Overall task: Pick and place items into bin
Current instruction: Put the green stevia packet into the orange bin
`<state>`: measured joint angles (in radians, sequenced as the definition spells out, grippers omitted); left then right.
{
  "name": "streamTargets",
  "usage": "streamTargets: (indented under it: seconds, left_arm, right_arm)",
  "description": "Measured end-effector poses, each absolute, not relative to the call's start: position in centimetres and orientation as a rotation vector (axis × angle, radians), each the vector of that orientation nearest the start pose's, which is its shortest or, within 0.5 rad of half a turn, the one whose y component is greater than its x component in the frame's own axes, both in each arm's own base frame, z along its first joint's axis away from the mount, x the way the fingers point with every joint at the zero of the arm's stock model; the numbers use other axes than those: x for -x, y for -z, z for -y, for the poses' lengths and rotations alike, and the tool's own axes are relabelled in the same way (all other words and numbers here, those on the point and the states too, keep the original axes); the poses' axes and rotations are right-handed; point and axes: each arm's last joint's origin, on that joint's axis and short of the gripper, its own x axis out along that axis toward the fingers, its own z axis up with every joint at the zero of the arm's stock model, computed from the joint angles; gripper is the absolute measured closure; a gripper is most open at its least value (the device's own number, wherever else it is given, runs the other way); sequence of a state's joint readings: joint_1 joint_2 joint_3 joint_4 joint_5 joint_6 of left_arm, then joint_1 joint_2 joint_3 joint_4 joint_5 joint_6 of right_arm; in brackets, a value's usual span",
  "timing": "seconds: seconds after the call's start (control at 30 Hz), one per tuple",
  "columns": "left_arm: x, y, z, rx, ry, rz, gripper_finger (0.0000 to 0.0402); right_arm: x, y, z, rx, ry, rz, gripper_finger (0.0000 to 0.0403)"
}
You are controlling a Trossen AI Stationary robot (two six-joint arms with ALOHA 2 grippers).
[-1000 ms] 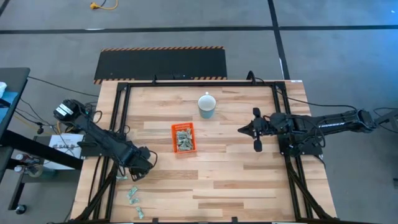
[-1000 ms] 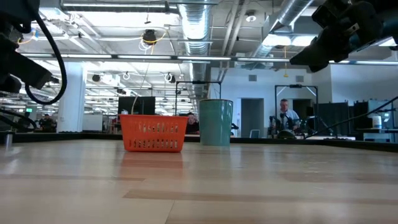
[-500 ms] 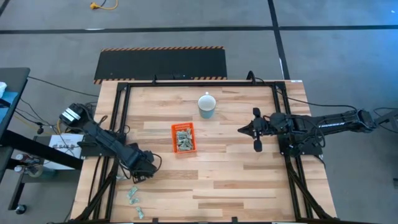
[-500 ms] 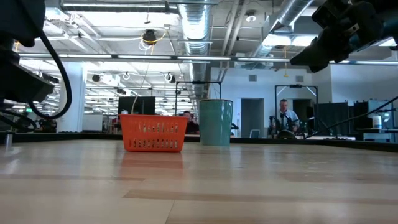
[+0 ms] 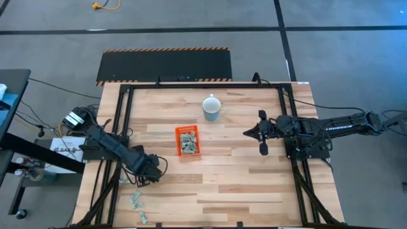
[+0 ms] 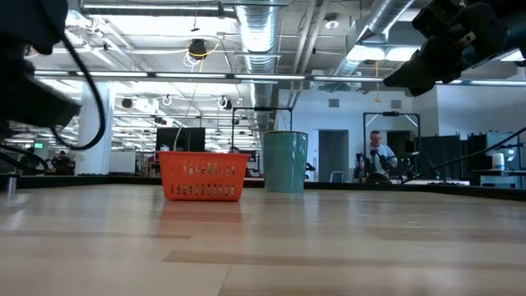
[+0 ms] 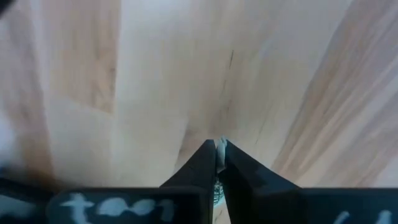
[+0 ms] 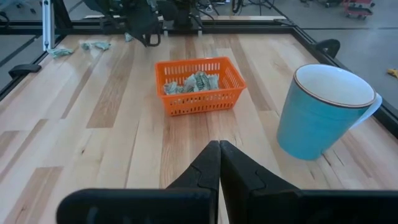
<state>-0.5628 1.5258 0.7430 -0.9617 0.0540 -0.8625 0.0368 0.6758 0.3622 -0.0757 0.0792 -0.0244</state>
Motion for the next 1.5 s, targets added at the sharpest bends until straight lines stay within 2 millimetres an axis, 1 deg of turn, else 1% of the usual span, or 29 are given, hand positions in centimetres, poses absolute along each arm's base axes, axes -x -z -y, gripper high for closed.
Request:
streamTargets:
  seconds: [0.17, 0.27, 0.37, 0.5, 0.57, 0.63, 0.7, 0.77, 0.87, 0.97, 1.0, 1.1, 1.2, 1.37, 1.5]
  left_arm:
    - [-19.2, -16.6, 10.9, 0.113, -0.339, -1.658, 0.0400]
    - [-21.0, -18.7, 10.8, 0.035, -0.331, -1.542, 0.0400]
    - [-23.0, -21.1, 10.4, -0.080, -0.336, -1.392, 0.0401]
    - [-26.2, -24.1, 9.3, -0.219, -0.376, -1.133, 0.0401]
    - [-27.9, -25.1, 8.5, -0.237, -0.345, -1.025, 0.0401]
    - [-29.6, -25.7, 7.5, -0.199, -0.270, -0.937, 0.0401]
    - [-30.9, -25.9, 6.2, -0.135, -0.174, -0.882, 0.0401]
    - [-31.6, -25.7, 4.9, -0.096, -0.118, -0.878, 0.0401]
    - [-31.6, -25.1, 3.1, -0.079, -0.138, -0.942, 0.0401]
    - [-31.5, -24.5, 2.0, -0.072, -0.169, -1.004, 0.0401]
    - [-31.3, -24.3, 1.8, -0.068, -0.170, -1.028, 0.0401]
    - [-31.6, -23.9, 1.6, -0.058, -0.150, -1.043, 0.0401]
    - [-31.8, -23.4, 1.6, -0.047, -0.127, -1.060, 0.0389]
    - [-31.9, -23.0, 1.7, -0.038, -0.116, -1.082, 0.0343]
    - [-31.2, -23.0, 1.7, -0.010, -0.116, -1.172, 0.0308]
  right_arm:
    - [-15.5, -21.3, -0.3, 0.046, 0.037, -0.389, 0.0400]
    - [-15.5, -21.3, -0.3, 0.025, 0.041, -0.389, 0.0400]
    - [-15.5, -21.3, -0.3, 0.022, 0.041, -0.389, 0.0400]
    - [-15.5, -21.3, -0.3, 0.022, 0.041, -0.389, 0.0400]
    - [-15.5, -21.3, -0.3, 0.022, 0.041, -0.389, 0.0400]
    - [-15.5, -21.3, -0.3, 0.022, 0.041, -0.389, 0.0400]
    - [-15.5, -21.3, -0.3, 0.022, 0.041, -0.389, 0.0400]
    - [-15.5, -21.3, -0.3, 0.022, 0.041, -0.389, 0.0400]
    - [-15.5, -21.3, -0.3, 0.022, 0.041, -0.389, 0.0400]
    - [-15.5, -21.3, -0.3, 0.022, 0.041, -0.391, 0.0400]
    - [-15.5, -21.3, -0.3, 0.022, 0.041, -0.391, 0.0400]
    - [-15.5, -21.3, -0.3, 0.022, 0.041, -0.396, 0.0400]
    - [-15.5, -21.3, -0.3, 0.022, 0.041, -0.398, 0.0400]
    - [-15.4, -21.2, -0.3, 0.022, 0.041, -0.403, 0.0400]
    - [-15.4, -21.1, -0.3, 0.023, 0.042, -0.414, 0.0400]
